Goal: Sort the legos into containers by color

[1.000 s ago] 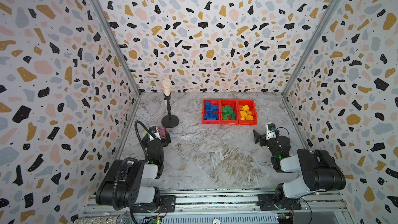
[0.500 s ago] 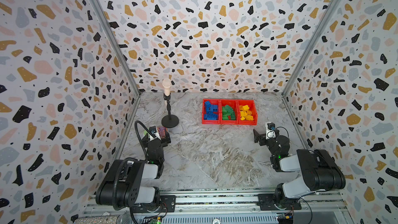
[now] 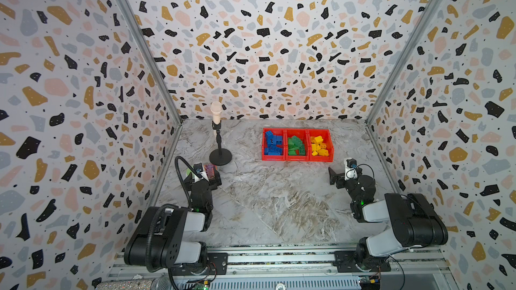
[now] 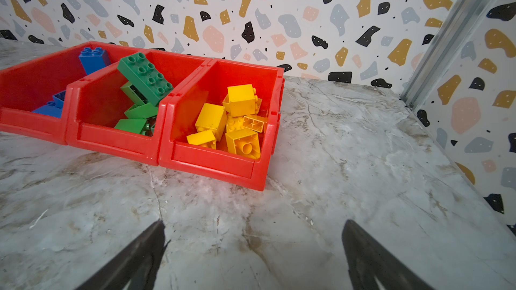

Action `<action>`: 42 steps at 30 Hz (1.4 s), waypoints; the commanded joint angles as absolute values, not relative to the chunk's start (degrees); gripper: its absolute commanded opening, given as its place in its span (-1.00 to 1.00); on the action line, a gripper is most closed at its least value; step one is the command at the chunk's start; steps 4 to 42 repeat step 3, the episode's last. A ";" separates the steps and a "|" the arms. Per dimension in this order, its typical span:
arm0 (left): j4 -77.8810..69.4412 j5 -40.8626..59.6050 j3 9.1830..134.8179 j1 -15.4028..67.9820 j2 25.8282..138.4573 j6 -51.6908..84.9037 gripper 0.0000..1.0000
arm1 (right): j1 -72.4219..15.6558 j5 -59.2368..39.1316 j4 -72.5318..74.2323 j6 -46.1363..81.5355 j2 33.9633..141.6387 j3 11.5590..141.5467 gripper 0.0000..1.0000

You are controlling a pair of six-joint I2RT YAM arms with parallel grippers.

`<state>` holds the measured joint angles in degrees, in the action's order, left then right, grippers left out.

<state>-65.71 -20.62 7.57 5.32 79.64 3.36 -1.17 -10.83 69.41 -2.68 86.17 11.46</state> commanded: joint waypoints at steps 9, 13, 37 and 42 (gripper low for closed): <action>-68.63 -21.52 9.24 5.54 79.71 2.37 1.00 | -1.43 -10.43 69.42 -2.57 84.95 12.44 0.98; -68.63 -21.52 9.24 5.54 79.71 2.37 1.00 | -1.43 -10.43 69.42 -2.57 84.95 12.44 0.98; -68.63 -21.52 9.24 5.54 79.71 2.37 1.00 | -1.43 -10.43 69.42 -2.57 84.95 12.44 0.98; -68.63 -21.52 9.24 5.54 79.71 2.37 1.00 | -1.43 -10.43 69.42 -2.57 84.95 12.44 0.98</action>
